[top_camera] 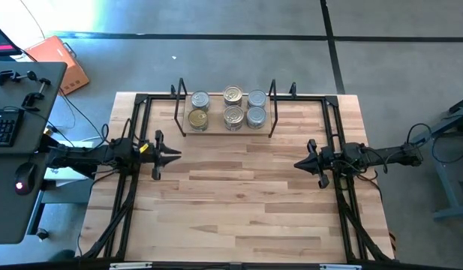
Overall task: Stack canned seafood by type on shelf
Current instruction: Return to Home Position
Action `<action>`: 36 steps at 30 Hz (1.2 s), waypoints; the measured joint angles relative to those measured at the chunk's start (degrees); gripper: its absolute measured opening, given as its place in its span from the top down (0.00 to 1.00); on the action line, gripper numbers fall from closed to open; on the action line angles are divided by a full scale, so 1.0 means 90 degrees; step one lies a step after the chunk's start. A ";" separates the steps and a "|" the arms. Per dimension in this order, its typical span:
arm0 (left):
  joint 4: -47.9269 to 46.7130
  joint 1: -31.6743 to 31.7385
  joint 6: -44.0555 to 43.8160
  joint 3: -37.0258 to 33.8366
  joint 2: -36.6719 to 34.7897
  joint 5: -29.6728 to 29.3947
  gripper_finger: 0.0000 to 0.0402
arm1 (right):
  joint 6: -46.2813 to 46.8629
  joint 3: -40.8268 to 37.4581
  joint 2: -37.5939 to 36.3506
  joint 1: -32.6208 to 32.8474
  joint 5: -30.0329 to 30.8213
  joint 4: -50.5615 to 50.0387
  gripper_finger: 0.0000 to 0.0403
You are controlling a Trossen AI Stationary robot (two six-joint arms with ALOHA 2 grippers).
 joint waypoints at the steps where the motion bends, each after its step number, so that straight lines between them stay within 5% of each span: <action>1: 0.0000 -0.0002 0.0038 0.0000 0.0014 0.0002 0.87 | 0.0000 0.0000 0.0000 0.0000 0.0000 0.0000 1.00; 5: 0.0000 0.0000 -0.0083 0.0000 0.0019 -0.0008 0.99 | 0.0000 0.0000 0.0000 0.0000 0.0000 0.0000 1.00; 36: 0.0000 0.0000 -0.0236 -0.0002 0.0019 -0.0027 0.91 | 0.0000 0.0000 0.0000 0.0001 0.0001 0.0000 1.00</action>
